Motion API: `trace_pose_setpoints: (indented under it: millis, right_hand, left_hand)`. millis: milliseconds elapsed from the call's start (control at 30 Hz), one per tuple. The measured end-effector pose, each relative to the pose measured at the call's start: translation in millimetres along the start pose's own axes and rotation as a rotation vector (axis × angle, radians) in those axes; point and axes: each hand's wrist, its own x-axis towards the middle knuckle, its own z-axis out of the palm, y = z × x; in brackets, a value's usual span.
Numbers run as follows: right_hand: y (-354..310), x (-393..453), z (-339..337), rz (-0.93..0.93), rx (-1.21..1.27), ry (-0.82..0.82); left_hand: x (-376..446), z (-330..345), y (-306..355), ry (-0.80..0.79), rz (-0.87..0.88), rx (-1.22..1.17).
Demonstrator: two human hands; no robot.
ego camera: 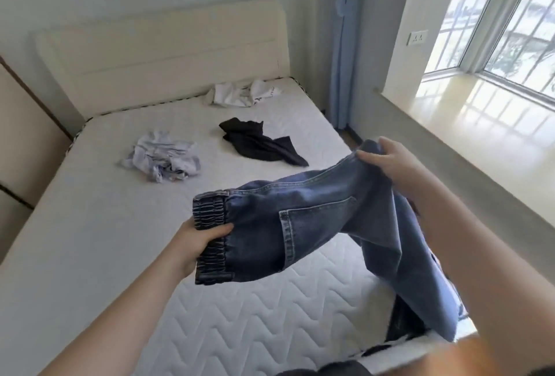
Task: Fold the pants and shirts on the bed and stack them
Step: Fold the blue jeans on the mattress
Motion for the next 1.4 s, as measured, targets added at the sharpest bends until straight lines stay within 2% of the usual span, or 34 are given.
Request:
trace_pose_setpoints:
  millis: [167,400,567,800,933,1033,1233,1400]
  right_hand:
    - [103,-24,74,0.139,-0.375,-0.114]
    - [170,-64,175,0.245,-0.293,-0.357]
    - [173,-80,243,0.373,-0.193,-0.356]
    - [155,-96,346,0.357,-0.278,-0.226]
    - [150,-115,428,0.351,-0.359,-0.265]
    - [156,-134,497,0.380,-0.398,-0.309]
    - [163,-158,620,0.323,-0.563,-0.538]
    - [132,-153,691,0.364,-0.517,-0.506]
  left_hand:
    - [-21,-20,-107,0.090,-0.228,-0.029]
    - [-66,-88,-184,0.346,-0.392,-0.080]
    - [-101,-147,-213,0.425,-0.468,-0.123]
    - [-118,-250,-245,0.398,-0.479,-0.142]
    - [-122,-329,-271,0.434,-0.462,-0.113]
    - [-134,-389,-299,0.445,-0.529,-0.077]
    - [-167,-485,-342,0.550,-0.641,0.030]
    - [-156,-563,-325,0.568,-0.561,0.218]
